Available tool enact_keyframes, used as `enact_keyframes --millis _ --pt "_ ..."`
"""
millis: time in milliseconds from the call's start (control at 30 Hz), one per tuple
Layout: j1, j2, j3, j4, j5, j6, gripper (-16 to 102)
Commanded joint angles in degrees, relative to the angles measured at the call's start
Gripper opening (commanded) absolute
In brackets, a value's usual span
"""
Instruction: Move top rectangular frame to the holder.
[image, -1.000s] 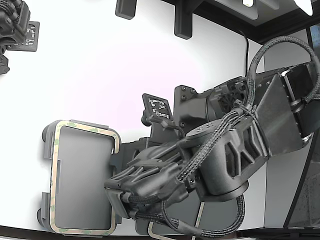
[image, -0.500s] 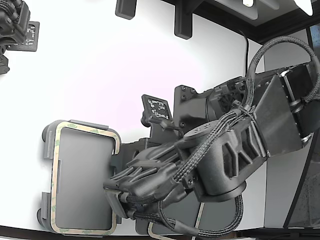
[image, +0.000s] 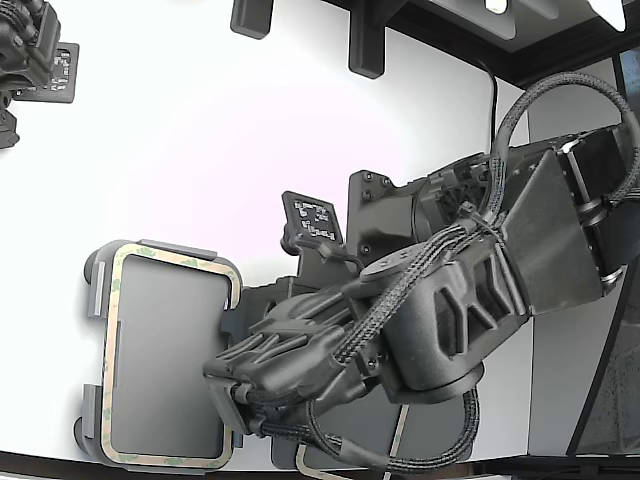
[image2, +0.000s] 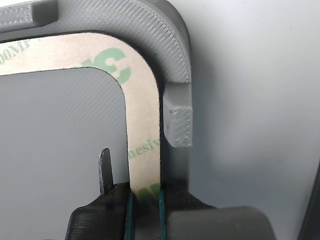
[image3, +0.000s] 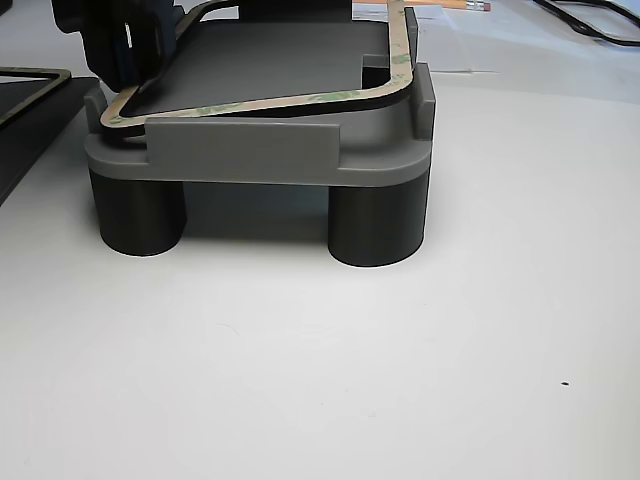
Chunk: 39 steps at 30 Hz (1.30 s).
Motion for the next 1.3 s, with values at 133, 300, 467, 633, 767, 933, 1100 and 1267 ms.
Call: enact_keyframes --millis 133,300,467,633,767,933,1100,1267 --pt "-0.70 1.49 -0.44 -0.26 -0.44 0.18 -11" --pt "-0.70 1.49 -0.26 -0.18 -0.79 0.09 -11" --pt "-0.62 1.49 -0.79 0.26 -0.88 0.26 -11" --pt "-0.62 1.23 -1.67 0.70 -0.88 -0.09 -10" --pt "-0.62 1.14 -2.11 1.14 -0.18 -0.62 68" --pt "-0.62 1.14 -2.20 1.32 0.00 -0.97 92" --pt "-0.62 1.14 -2.20 1.14 0.26 -1.14 100" --pt "-0.62 1.14 -2.20 1.14 0.44 -1.49 100"
